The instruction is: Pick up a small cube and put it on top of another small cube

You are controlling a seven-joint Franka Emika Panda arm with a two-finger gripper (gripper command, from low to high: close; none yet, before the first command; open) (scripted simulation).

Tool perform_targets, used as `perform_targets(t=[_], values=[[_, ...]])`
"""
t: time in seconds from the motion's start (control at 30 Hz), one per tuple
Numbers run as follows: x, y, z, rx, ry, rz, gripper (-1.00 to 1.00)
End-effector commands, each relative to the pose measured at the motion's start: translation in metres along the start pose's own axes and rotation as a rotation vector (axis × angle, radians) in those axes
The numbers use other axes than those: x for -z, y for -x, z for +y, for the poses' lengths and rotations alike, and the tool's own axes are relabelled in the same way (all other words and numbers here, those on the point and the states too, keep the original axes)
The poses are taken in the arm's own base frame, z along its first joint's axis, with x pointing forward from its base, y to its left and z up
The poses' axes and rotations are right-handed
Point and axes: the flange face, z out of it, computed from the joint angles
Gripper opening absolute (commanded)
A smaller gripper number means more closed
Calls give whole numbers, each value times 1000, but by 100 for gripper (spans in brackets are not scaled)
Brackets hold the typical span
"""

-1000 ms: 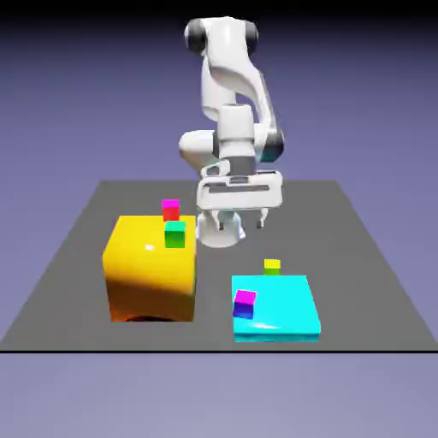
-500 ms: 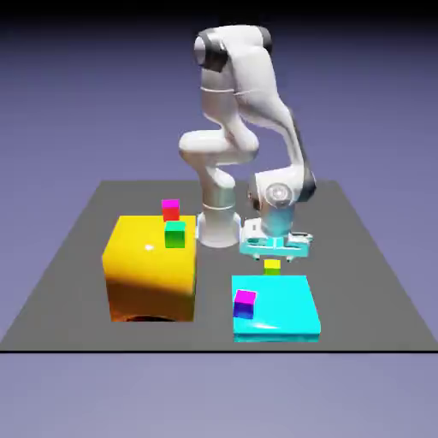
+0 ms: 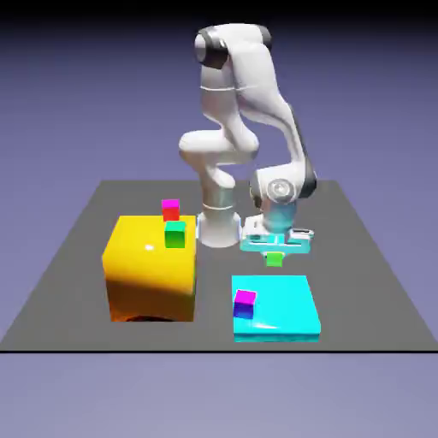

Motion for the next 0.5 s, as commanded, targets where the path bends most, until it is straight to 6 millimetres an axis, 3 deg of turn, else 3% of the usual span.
perform_targets(t=[0.0,0.13,0.2,0.3,0.4,0.47], values=[[21,-20,-1,-95,-24,-14,-100],[106,-100,20,-462,-122,-85,-100],[147,-138,45,-643,-170,-127,-100],[203,-190,100,-911,-238,-225,-100],[247,-229,169,-1156,-303,-368,-100],[248,-234,177,-1180,-310,-415,-100]])
